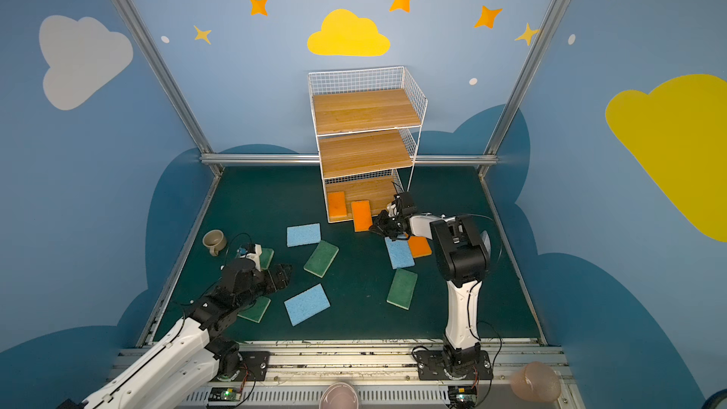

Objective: Arrange cleaning sponges on a shelf
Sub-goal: Pick up the cleaning sponge from the shelf.

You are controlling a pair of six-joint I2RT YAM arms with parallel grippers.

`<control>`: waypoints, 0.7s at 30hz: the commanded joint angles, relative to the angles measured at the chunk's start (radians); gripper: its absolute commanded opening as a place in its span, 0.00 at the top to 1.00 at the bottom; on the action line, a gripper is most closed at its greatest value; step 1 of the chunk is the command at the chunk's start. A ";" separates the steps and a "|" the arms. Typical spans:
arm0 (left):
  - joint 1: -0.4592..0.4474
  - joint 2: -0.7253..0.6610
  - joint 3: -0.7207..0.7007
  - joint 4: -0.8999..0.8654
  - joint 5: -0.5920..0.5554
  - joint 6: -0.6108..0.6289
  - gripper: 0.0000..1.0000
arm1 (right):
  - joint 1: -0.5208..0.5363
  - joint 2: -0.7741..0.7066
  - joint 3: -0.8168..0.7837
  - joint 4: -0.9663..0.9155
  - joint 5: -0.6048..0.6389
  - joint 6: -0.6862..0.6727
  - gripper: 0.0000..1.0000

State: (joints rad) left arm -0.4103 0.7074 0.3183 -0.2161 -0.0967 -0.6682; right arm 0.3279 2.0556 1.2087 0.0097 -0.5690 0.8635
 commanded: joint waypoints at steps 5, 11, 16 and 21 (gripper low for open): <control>0.005 0.029 0.017 0.023 0.011 0.001 0.01 | -0.012 -0.005 0.044 -0.041 -0.010 -0.039 1.00; 0.005 0.014 0.017 0.017 0.003 0.001 0.01 | -0.011 -0.018 0.098 -0.087 -0.012 -0.060 1.00; 0.005 0.013 0.015 0.014 0.000 0.003 0.00 | -0.013 0.007 0.148 -0.087 -0.024 -0.042 1.00; 0.005 0.015 0.022 0.008 0.000 0.007 0.01 | -0.012 0.064 0.211 -0.073 -0.047 -0.020 1.00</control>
State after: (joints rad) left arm -0.4103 0.7265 0.3187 -0.2085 -0.0971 -0.6701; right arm 0.3214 2.0773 1.3819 -0.0566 -0.5911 0.8341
